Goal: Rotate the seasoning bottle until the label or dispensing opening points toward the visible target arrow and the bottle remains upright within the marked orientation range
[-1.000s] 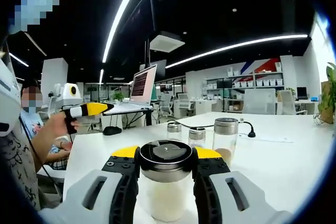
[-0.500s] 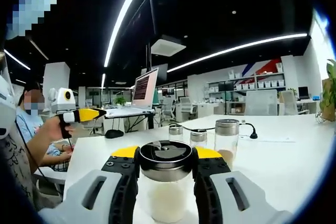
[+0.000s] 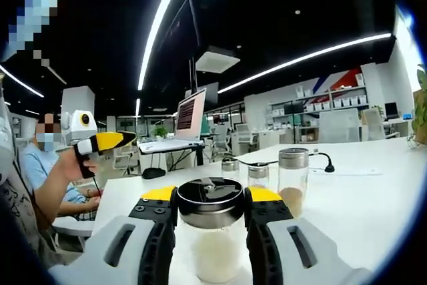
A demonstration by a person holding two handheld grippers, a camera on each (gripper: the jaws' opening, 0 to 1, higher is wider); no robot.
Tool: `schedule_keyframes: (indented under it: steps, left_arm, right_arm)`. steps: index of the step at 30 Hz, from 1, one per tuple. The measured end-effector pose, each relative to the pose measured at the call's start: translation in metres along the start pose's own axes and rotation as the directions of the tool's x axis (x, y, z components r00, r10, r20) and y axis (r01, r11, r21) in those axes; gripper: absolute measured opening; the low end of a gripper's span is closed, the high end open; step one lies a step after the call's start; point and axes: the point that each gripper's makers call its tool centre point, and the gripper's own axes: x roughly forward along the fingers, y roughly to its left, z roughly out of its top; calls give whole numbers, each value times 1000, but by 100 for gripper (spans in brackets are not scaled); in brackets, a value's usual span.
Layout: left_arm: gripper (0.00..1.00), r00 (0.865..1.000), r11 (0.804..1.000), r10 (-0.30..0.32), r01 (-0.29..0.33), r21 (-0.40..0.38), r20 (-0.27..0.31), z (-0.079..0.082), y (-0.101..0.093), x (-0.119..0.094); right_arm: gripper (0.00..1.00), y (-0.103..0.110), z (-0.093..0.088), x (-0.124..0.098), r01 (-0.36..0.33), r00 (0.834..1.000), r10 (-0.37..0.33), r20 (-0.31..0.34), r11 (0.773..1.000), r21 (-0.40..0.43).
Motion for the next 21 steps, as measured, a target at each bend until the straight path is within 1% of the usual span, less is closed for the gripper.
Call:
schedule_keyframes:
  steps: [5,7,9,10,11,14,18,21]
  left_arm:
    - [20,999,999,-31,31,11,8,1,-11,5]
    - [20,999,999,-33,33,10,22,3,-16,5]
    - [20,998,999,-37,37,-10,47,5,-21,4]
    - [20,997,998,-41,43,-34,64,6,-22,4]
    - [20,996,997,-45,50,-55,77,6,-23,4]
    - [20,996,996,-47,52,-67,74,2,-24,3]
    - [20,997,996,-52,55,-64,49,-3,-25,-4]
    - [20,998,997,-41,44,-64,47,-2,-23,-13]
  right_arm:
    - [39,1,-1,1,0,1000,0,-1,1000,9]
    - [40,1,-2,1,-9,1000,9,-3,1000,28]
    - [40,2,-2,1,-7,1000,7,-2,999,40]
    - [42,3,-2,0,0,1000,0,2,999,33]
    - [47,3,-1,0,12,1000,-12,6,1000,9]
    - [62,7,-1,-2,20,1000,-19,7,1000,-19]
    - [63,7,-9,-5,6,1000,-6,-10,1000,-13]
    - [61,10,-18,-7,-36,999,38,-35,999,36]
